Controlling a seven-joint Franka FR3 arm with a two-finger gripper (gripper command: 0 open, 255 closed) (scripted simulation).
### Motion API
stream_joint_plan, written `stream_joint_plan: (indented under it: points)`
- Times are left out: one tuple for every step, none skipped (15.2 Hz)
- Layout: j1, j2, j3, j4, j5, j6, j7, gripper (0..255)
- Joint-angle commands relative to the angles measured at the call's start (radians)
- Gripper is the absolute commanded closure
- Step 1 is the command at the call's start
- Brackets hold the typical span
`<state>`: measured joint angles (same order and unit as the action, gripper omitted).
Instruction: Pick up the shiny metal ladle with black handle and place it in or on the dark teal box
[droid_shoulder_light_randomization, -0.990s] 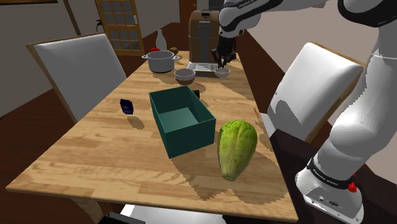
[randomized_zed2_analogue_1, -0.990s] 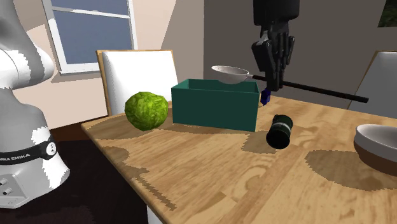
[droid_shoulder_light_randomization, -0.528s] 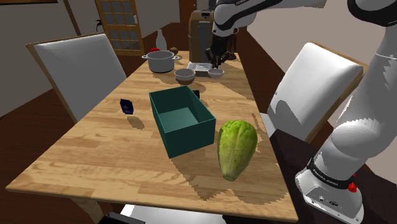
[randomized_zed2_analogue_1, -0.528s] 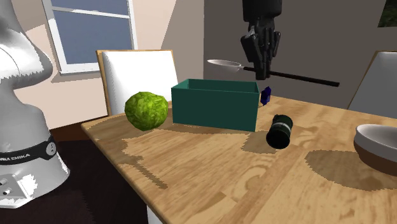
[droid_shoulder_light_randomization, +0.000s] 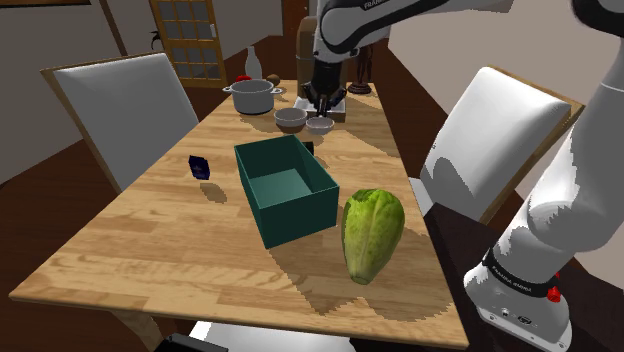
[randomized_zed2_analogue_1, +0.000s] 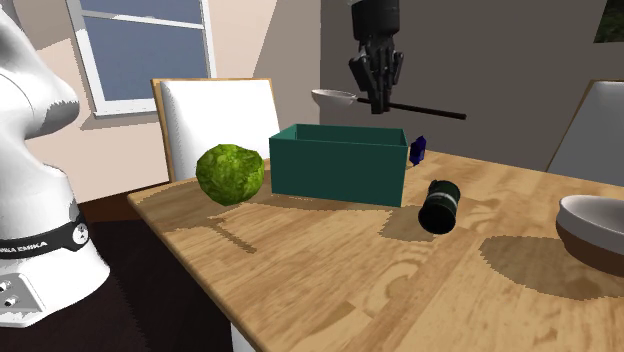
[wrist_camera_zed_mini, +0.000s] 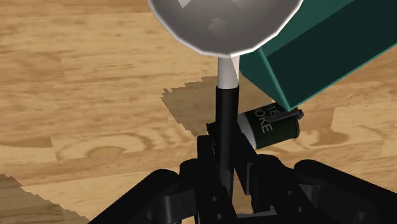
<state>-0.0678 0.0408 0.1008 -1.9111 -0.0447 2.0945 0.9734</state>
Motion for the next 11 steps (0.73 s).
stream_joint_plan:
  points:
    - [0.026, -0.002, 0.024, 0.0, -0.009, -0.005, 0.056, 255]
    - [0.039, -0.002, 0.035, 0.002, -0.013, -0.007, 0.08, 255]
    - [0.051, -0.001, 0.046, 0.004, -0.017, -0.01, 0.105, 255]
    - [0.063, 0.001, 0.057, 0.008, -0.022, -0.013, 0.13, 255]
    - [0.075, 0.004, 0.068, 0.012, -0.026, -0.016, 0.155, 255]
    - [0.087, 0.008, 0.079, 0.018, -0.031, -0.02, 0.18, 255]
    - [0.1, 0.013, 0.09, 0.026, -0.036, -0.024, 0.205, 255]
    - [0.112, 0.019, 0.1, 0.034, -0.041, -0.028, 0.23, 255]
    - [0.125, 0.026, 0.111, 0.044, -0.047, -0.033, 0.255, 255]
    - [0.137, 0.033, 0.122, 0.054, -0.053, -0.038, 0.28, 255]
    - [0.15, 0.042, 0.132, 0.066, -0.059, -0.043, 0.305, 255]
